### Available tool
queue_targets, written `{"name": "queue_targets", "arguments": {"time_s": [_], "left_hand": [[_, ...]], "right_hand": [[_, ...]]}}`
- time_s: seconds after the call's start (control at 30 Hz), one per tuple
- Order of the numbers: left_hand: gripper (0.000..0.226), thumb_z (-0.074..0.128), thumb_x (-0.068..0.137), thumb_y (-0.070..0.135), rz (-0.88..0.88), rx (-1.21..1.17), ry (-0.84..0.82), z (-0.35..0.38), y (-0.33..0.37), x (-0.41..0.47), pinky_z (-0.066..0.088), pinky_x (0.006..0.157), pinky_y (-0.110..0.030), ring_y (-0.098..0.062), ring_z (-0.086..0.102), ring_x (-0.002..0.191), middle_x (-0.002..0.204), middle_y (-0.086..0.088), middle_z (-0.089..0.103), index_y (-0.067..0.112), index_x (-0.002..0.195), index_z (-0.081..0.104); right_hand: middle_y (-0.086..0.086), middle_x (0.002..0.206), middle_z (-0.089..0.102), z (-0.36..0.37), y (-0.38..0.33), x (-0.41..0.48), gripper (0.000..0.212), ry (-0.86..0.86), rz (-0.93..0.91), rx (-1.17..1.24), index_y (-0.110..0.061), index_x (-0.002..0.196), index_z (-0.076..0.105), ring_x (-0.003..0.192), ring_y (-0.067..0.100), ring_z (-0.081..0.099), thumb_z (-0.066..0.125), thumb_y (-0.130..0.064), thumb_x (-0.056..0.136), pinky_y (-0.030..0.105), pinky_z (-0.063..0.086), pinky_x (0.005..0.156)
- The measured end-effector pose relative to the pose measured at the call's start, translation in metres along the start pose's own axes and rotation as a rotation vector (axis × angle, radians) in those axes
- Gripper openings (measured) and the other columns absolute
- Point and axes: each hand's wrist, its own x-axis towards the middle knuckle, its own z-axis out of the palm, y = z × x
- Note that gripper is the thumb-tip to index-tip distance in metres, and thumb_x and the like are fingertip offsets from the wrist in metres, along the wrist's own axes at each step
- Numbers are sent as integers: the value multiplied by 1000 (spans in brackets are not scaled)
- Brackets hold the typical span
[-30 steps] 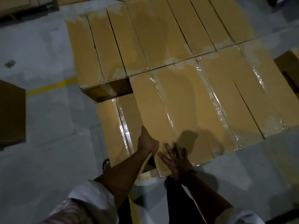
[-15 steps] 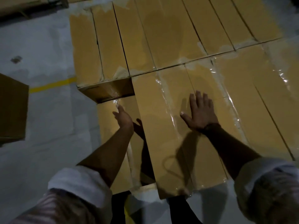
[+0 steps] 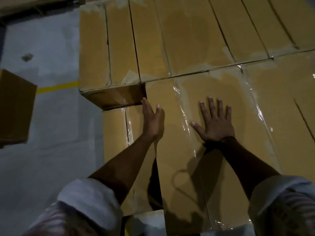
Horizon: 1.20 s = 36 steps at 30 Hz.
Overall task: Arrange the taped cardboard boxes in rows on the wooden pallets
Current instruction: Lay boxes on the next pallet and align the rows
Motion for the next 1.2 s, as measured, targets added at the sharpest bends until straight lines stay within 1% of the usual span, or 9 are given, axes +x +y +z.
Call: {"name": "queue_targets", "arguments": {"time_s": [0.2, 0.47, 0.73, 0.8, 0.9, 0.97, 1.0, 1.07, 1.2], "left_hand": [[82, 17, 102, 66, 174, 588, -104, -11, -13, 10, -11, 124, -52, -29, -25, 154, 168, -5, -26, 20, 162, -16], [94, 10, 97, 76, 264, 1153, -60, -9, -4, 3, -14, 119, -63, -45, -27, 150, 164, -17, -30, 12, 161, -17], [76, 11, 104, 59, 863, 1286, -664, 76, 2, -112, -7, 123, -61, -43, -20, 154, 169, -9, -21, 15, 163, -8], [75, 13, 104, 57, 1009, 1316, -792, 102, -2, -142, -3, 123, -62, -44, -15, 154, 170, -7, -17, 15, 164, -5], [77, 16, 103, 57, 1196, 1345, -981, 132, -9, -174, 0, 124, -61, -43, -8, 156, 171, -7, -9, 14, 164, 1], [77, 20, 103, 58, 1207, 1354, -1027, 142, -14, -188, 3, 124, -60, -42, -6, 156, 172, -8, -8, 15, 165, 4], [77, 21, 102, 58, 1186, 1368, -1021, 144, -16, -192, 5, 124, -60, -42, -7, 156, 172, -8, -8, 15, 165, 5], [77, 22, 102, 57, 1154, 1402, -979, 147, -17, -198, 3, 124, -59, -41, -10, 156, 171, -8, -11, 16, 165, 3], [77, 27, 105, 54, 1131, 1460, -969, 147, -10, -199, -5, 125, -55, -37, -18, 155, 170, -4, -20, 18, 164, -6]], "right_hand": [[5, 169, -17, 5, 0, 3, 89, 49, 4, -11, -30, 162, -9, 155, 31, -17, 11, -82, 93, 62, -4, 122], [6, 168, -19, -4, -11, -6, 86, -9, 44, 30, -28, 162, -8, 154, 32, -18, 8, -78, 94, 56, -5, 124], [20, 166, 18, 28, -25, -157, 70, 118, 367, 350, -3, 157, 29, 154, 34, 15, 34, -44, 101, 56, 21, 122], [20, 164, 23, 37, -23, -219, 66, 228, 681, 491, -2, 155, 32, 153, 34, 17, 36, -42, 102, 53, 19, 123], [22, 163, 27, 47, -12, -297, 78, 455, 1535, 902, 2, 155, 30, 150, 35, 24, 27, -54, 100, 42, 16, 123], [22, 152, 41, 52, -14, -317, 67, 483, 1991, 1358, 2, 149, 40, 134, 35, 44, 24, -49, 108, 40, 33, 110], [19, 136, 49, 50, -18, -313, 59, 524, 2053, 1652, -1, 136, 52, 117, 33, 53, 22, -44, 110, 38, 42, 97], [13, 136, 49, 47, -28, -292, 45, 575, 1857, 2053, -12, 130, 52, 109, 26, 57, 19, -37, 111, 35, 48, 92], [1, 136, 59, 58, -40, -248, 42, 603, 1572, 2203, -25, 117, 58, 97, 7, 68, 19, -40, 111, 23, 54, 76]]}}
